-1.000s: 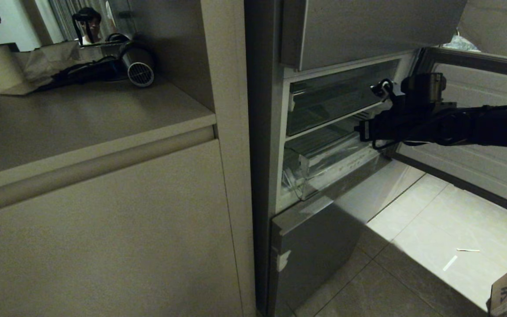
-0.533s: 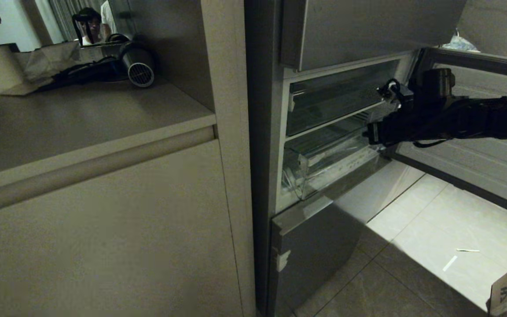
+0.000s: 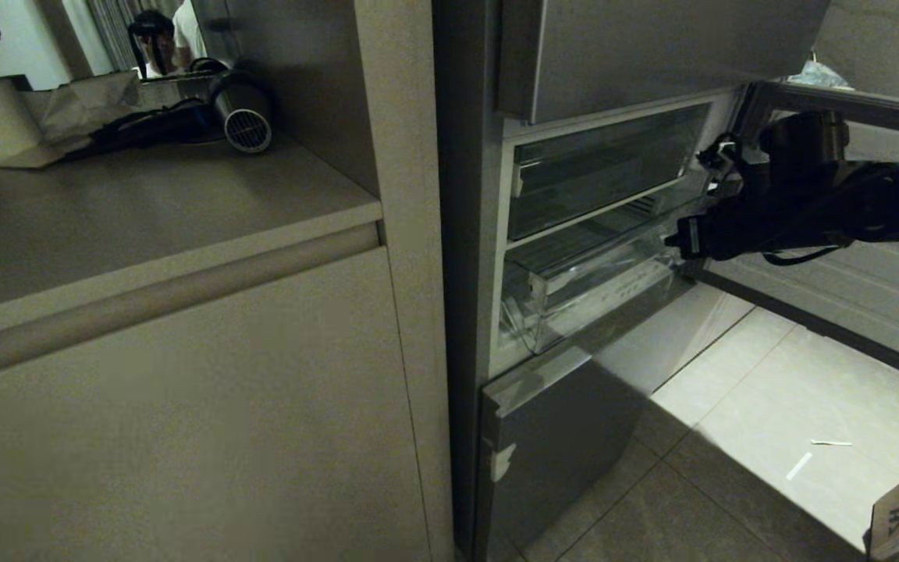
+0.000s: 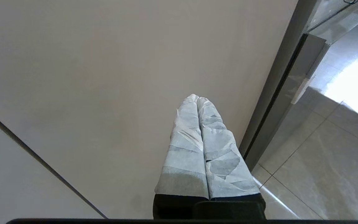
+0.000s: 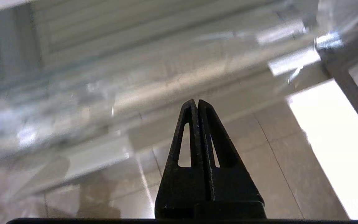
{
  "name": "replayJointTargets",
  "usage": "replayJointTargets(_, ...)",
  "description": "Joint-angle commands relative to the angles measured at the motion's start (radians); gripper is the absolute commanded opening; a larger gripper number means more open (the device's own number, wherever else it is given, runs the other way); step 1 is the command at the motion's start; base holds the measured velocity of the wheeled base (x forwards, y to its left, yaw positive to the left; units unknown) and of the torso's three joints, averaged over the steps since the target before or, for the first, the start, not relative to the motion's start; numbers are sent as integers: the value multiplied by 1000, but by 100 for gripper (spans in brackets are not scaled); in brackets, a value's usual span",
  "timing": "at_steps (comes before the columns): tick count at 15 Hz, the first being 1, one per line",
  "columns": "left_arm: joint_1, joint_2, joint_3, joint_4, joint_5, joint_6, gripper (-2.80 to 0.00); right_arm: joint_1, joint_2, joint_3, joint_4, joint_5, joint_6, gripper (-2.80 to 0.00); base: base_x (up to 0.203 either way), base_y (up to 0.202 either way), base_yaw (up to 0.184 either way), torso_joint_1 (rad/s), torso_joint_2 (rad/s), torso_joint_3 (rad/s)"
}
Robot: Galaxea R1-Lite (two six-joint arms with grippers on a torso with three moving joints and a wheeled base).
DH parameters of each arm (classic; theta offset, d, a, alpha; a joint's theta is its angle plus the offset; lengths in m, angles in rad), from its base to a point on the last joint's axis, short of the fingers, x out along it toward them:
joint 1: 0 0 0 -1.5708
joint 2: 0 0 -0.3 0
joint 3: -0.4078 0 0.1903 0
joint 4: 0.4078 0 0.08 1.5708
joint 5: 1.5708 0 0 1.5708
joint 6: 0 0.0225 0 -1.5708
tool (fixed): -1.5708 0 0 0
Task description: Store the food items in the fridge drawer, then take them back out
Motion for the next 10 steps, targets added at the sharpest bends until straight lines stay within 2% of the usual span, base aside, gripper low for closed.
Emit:
replayJointTargets(1,0,2,0,1,0,0,-280,4,-146,148,-2,2,-4,-280,0,0,0,0,0,0)
replayJointTargets(4,0,2,0,1,0,0,-280,5,-411,384,-8,1,-8,-280,0,0,0,0,0,0)
replayJointTargets(7,0,2,0,1,0,0,-280,5,-801,618,-10,-6,-11,-280,0,0,0,0,0,0)
replayJointTargets(10,0,2,0,1,0,0,-280,4,-1233,856,-9,-71,-13,-280,0,0,0,0,0,0)
